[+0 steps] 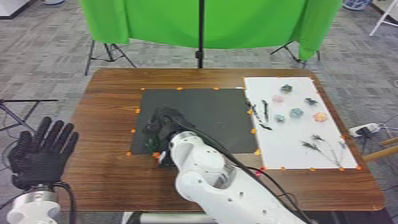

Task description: Arrange flowers

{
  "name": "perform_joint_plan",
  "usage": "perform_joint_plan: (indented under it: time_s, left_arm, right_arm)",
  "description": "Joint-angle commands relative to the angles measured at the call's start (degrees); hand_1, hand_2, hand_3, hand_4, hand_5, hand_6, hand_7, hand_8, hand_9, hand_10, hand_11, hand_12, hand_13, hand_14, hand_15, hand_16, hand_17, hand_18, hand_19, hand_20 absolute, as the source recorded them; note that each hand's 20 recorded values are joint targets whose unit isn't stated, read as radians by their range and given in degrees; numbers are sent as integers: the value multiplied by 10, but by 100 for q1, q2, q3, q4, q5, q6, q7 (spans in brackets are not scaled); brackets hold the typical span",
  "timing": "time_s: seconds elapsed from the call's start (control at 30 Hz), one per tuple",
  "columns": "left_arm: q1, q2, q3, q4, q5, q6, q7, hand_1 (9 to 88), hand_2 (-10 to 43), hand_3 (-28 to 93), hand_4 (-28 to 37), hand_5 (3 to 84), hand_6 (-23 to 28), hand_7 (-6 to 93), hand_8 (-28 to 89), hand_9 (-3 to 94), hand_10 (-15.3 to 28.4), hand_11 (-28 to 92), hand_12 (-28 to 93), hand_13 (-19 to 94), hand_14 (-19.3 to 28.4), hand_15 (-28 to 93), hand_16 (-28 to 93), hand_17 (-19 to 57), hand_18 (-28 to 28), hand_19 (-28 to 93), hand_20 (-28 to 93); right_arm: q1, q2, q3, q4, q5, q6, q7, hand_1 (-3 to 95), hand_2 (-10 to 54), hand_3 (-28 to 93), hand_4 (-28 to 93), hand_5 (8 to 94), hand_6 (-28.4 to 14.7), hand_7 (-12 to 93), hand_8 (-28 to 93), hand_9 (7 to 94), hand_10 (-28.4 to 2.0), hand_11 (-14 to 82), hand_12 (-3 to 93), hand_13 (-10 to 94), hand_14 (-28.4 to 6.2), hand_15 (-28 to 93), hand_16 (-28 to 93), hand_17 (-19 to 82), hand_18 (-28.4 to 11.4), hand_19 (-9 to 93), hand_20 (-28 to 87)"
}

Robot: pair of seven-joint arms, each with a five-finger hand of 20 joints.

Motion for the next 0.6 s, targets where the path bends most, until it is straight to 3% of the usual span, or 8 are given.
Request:
perform_joint_plan:
  time_s: [0.03, 0.23, 0.37, 0.43, 0.6]
  left_arm:
    - [267, -130, -24, -59, -33, 53, -6, 251, 173, 771, -283, 408, 86, 88, -96, 369, 151, 187, 92, 275, 156, 305, -68, -64, 130, 341, 115]
    - [235, -242, 20, -33, -18, 46, -63, 251, 173, 771, -283, 408, 85, 88, -96, 370, 152, 188, 92, 275, 155, 305, -68, -65, 131, 342, 116]
    - [338, -308, -23, -92, 21, 32, -19, 252, 173, 770, -283, 409, 86, 88, -96, 369, 152, 187, 92, 275, 156, 306, -67, -65, 130, 342, 116]
    - [367, -327, -41, -120, 31, 28, 14, 251, 173, 771, -283, 409, 86, 88, -96, 369, 151, 188, 92, 275, 156, 306, -68, -65, 130, 342, 116]
    - [336, -359, -46, -124, 56, -71, 40, 252, 173, 770, -283, 409, 86, 88, -96, 370, 152, 188, 92, 275, 155, 305, -67, -65, 131, 342, 116]
  right_arm:
    - [-74, 236, 369, -320, 126, -3, 66, 237, 19, 822, -216, 653, -43, 151, -127, 385, -270, 224, 157, 316, -273, 832, 124, 295, -283, 932, 653]
    - [-185, 413, 677, -552, 423, -197, 240, 239, 29, 820, -217, 655, -49, 145, -128, 388, -271, 213, 154, 319, -273, 820, 125, 291, -283, 932, 643]
    - [-432, 872, 1376, -945, 652, -309, 214, 242, 25, 826, -214, 620, -66, 143, -124, 395, -272, 209, 155, 320, -273, 815, 125, 292, -284, 932, 626]
    - [-606, 1146, 1921, -1262, 964, -795, 262, 267, -6, 834, -223, 584, -81, 142, -125, 419, -271, 203, 154, 331, -267, 800, 126, 287, -284, 928, 579]
    - [-1259, 1899, 2877, -1803, 417, -556, 448, 315, -68, 833, -237, 554, -84, 133, -123, 459, -254, 188, 150, 376, -237, 728, 115, 275, -284, 902, 500]
